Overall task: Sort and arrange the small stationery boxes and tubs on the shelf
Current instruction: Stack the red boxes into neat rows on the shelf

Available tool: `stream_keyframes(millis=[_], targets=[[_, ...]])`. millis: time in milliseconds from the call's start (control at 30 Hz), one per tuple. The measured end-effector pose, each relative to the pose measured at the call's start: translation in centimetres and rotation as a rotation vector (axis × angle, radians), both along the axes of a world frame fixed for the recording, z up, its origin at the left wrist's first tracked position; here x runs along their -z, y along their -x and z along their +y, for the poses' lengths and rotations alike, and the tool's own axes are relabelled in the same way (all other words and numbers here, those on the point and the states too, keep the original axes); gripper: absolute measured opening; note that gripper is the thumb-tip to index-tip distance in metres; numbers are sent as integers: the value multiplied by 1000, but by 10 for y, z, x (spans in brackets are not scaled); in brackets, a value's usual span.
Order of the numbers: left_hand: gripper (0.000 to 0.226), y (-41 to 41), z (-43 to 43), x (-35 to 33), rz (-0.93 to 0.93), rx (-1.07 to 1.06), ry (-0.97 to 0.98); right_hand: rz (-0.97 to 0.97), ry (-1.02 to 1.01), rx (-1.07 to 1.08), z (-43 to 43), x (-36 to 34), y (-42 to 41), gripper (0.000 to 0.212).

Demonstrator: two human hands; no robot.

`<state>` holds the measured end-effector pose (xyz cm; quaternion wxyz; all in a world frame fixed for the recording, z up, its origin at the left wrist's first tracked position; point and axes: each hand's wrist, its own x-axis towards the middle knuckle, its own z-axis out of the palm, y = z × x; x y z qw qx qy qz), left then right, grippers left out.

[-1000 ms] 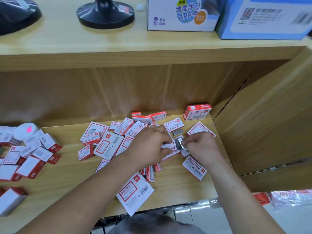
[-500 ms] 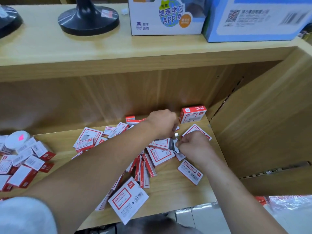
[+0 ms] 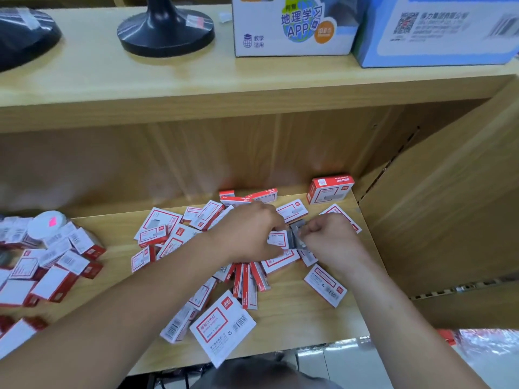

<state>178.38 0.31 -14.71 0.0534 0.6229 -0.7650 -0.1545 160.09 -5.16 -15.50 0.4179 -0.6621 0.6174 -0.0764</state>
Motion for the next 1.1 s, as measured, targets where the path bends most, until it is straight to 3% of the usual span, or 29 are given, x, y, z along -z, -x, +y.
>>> stream_keyframes(millis=[400, 600, 767, 1100], targets=[[42, 9, 23, 14, 93, -109, 95, -90, 14, 68, 18, 4, 2, 20], [42, 7, 26, 17, 147, -125, 127, -98, 54, 46, 19, 3, 0, 7], [48, 4, 35, 23, 146, -154, 87, -84, 81, -63, 24, 8, 2, 20], [48, 3, 40, 23, 139, -201, 90, -275, 75, 2, 29, 16, -3, 4]])
